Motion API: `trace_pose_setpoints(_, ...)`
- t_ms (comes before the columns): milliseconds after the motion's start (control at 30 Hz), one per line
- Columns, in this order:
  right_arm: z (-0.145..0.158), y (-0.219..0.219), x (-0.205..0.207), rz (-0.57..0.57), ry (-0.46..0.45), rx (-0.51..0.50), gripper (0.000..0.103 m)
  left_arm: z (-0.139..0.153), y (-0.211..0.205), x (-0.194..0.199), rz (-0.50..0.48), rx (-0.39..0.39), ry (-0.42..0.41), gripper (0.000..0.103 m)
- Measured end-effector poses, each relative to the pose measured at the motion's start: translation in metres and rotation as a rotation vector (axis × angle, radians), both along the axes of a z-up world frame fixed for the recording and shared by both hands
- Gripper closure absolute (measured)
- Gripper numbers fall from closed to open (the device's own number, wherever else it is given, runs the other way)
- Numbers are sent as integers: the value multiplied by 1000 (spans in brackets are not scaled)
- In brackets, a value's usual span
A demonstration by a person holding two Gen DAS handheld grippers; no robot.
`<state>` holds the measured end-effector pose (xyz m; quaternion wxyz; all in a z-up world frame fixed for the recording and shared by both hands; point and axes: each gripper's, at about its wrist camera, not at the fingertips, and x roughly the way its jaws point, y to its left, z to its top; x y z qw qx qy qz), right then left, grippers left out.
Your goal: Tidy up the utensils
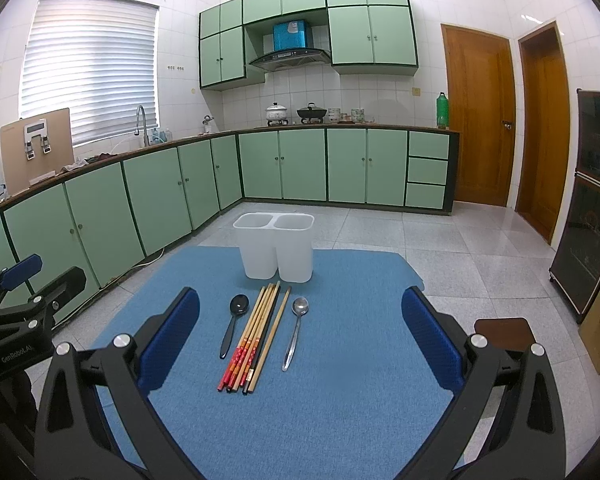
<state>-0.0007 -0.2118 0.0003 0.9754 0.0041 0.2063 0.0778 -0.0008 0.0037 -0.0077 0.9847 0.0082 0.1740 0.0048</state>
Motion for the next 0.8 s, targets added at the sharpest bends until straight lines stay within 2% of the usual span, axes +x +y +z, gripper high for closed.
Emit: trace_pose_setpoints(800, 0, 0, 0, 1, 3, 0, 5, -3, 5, 2, 3, 0, 2, 6)
